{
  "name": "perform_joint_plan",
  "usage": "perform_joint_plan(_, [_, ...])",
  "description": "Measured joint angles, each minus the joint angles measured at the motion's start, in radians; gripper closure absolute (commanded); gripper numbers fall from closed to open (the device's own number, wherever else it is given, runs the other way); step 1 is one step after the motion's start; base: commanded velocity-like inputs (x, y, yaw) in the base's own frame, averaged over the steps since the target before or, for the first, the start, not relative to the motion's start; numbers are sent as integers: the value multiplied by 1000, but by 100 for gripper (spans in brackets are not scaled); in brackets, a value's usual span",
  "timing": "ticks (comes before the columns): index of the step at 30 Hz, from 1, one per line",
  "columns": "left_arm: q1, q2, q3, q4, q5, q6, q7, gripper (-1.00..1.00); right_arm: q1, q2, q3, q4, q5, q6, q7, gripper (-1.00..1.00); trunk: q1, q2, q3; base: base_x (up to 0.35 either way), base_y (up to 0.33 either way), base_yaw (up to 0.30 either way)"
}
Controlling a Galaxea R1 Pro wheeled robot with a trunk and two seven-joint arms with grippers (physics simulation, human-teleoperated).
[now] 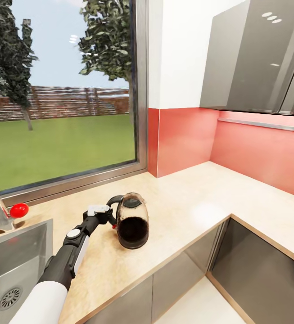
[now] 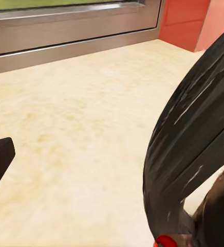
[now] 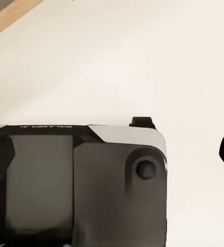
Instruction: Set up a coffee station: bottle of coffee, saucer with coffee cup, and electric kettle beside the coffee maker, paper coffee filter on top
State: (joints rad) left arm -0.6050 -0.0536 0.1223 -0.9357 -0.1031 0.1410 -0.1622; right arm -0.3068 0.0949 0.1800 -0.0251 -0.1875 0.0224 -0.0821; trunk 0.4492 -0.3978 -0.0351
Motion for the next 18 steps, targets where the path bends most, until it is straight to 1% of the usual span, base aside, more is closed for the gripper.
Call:
perform_joint_plan(11, [0, 0, 0, 1, 0, 0, 0, -100, 1, 0, 0, 0, 0, 0, 0, -100, 0, 0, 0, 7, 0, 0])
perform_joint_plan(18, [-1, -4, -4, 5, 0, 2, -1, -100, 1, 0, 0, 0, 0, 0, 0, -100, 0, 0, 0, 0, 0, 0])
